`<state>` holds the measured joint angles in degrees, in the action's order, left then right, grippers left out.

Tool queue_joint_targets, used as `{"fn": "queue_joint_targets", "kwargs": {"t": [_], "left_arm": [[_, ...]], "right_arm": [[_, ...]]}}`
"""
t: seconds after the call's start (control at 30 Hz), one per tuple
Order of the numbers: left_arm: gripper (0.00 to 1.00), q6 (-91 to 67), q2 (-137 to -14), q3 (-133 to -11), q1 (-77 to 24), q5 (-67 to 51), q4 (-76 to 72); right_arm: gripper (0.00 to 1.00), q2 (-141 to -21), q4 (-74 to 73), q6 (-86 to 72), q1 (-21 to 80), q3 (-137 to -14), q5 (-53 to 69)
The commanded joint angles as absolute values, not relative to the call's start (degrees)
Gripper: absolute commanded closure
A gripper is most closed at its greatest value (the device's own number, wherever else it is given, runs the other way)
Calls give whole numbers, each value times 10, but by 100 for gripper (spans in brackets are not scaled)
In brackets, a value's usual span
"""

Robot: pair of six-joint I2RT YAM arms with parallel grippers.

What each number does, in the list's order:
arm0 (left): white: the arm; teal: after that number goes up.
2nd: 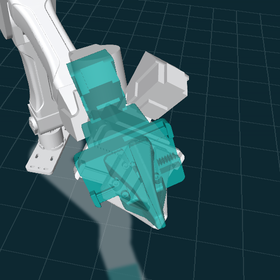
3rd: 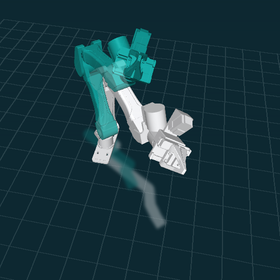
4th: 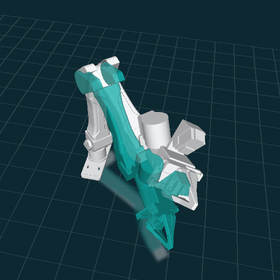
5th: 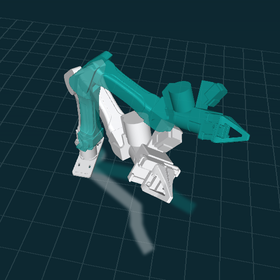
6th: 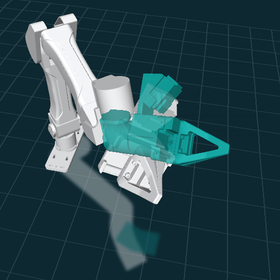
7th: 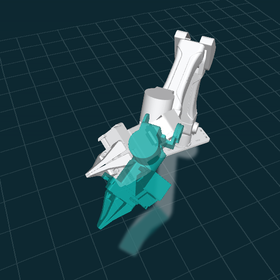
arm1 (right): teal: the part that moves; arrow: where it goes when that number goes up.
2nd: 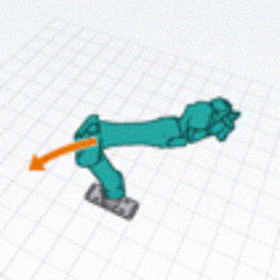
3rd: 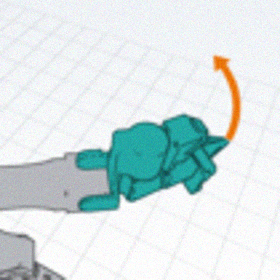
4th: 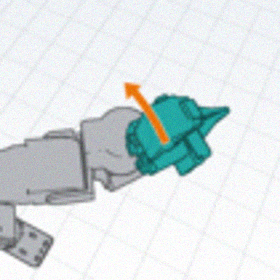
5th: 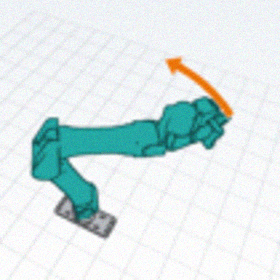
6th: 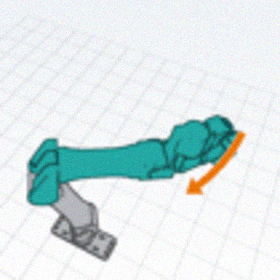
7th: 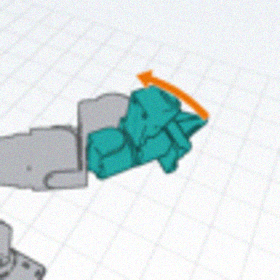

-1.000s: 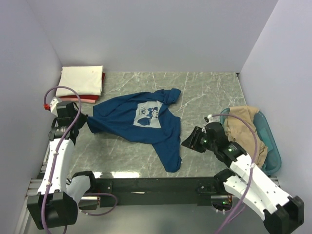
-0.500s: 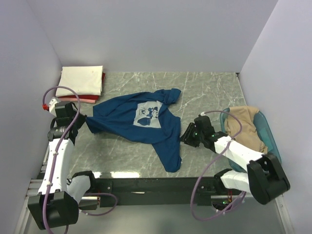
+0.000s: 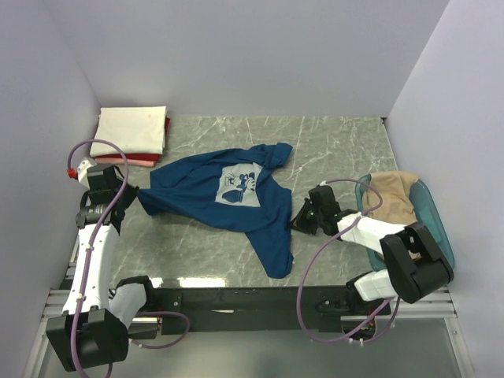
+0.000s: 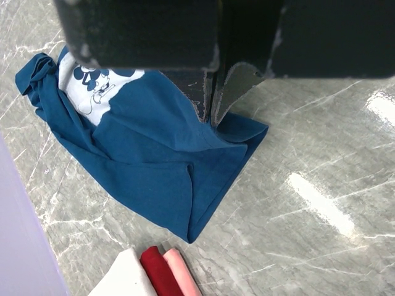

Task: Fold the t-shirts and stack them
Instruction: Flatten the tshirt out

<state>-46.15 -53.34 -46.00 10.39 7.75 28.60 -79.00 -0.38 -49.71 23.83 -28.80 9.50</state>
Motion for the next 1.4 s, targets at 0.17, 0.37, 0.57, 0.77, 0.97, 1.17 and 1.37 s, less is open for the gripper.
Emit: {"fn": "queue_joint_targets", "kwargs": {"t": [0.17, 0.37, 0.57, 0.77, 0.97, 1.17, 1.37], "left_arm": [[99, -444, -511, -497, 111, 82, 294], [99, -435, -483, -521, 112, 91, 313], [99, -426, -451, -580, 113, 39, 325], [99, -420, -423, -693, 113, -36, 352], [99, -442, -410, -825, 114, -88, 386], [99, -464, -436, -904, 113, -102, 395], [99, -495, -499, -869, 113, -118, 287]], "right_arm": [[100, -657, -85, -470, 194, -312, 47], [100, -488, -216, -439, 162, -368, -21], [100, -398, -306, -415, 150, -501, -49], [100, -371, -392, -391, 149, -675, -81], [100, -367, -457, -383, 149, -837, -77], [100, -395, -484, -360, 149, -960, -101], [100, -471, -418, -340, 148, -973, -96]]}}
